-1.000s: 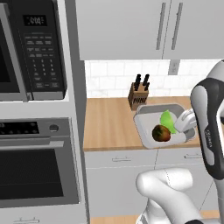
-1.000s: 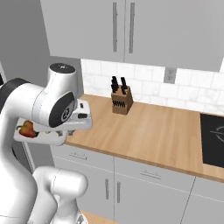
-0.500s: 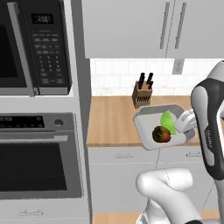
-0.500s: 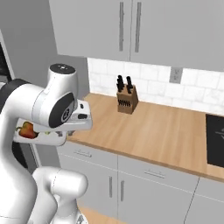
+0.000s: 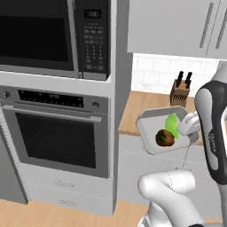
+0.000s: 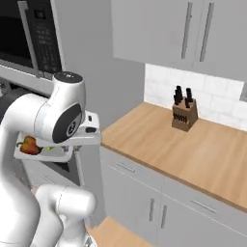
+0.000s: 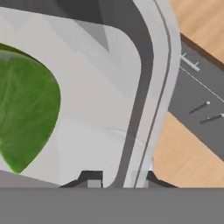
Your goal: Take the meat container that has the chicken drumstick and place it on the second highest rack of the freezer. Then take the vegetable container that has the lemon wedge and bell pepper and place it on the highest rack of the freezer.
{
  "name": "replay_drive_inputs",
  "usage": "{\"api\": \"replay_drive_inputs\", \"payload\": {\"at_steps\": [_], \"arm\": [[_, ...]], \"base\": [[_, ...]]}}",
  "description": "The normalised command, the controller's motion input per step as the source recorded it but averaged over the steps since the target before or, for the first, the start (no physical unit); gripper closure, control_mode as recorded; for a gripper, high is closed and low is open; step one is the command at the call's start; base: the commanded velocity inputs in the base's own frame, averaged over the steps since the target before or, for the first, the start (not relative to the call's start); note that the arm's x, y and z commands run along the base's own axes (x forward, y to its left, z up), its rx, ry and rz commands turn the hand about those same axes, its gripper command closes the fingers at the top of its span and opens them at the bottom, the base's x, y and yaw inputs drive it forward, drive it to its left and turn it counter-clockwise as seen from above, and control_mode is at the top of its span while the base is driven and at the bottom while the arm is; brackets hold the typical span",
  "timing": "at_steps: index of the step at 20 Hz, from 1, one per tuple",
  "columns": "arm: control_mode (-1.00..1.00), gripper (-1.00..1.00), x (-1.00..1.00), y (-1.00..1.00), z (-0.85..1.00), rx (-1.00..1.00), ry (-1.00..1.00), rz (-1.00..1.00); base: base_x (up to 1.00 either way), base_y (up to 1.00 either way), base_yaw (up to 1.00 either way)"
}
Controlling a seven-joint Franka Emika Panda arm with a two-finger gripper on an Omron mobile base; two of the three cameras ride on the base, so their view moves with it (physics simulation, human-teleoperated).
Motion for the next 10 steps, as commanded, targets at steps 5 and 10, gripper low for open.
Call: {"api": "replay_drive_inputs", "payload": {"at_steps": [5,10], "arm": [[1.00,1.00,0.00,0.00,0.00,0.00,0.00,0.00],[1.00,1.00,0.00,0.00,0.00,0.00,0.00,0.00]], "base": [[0.06,0.69,0.47],[0.34,0.81,0.07]]}}
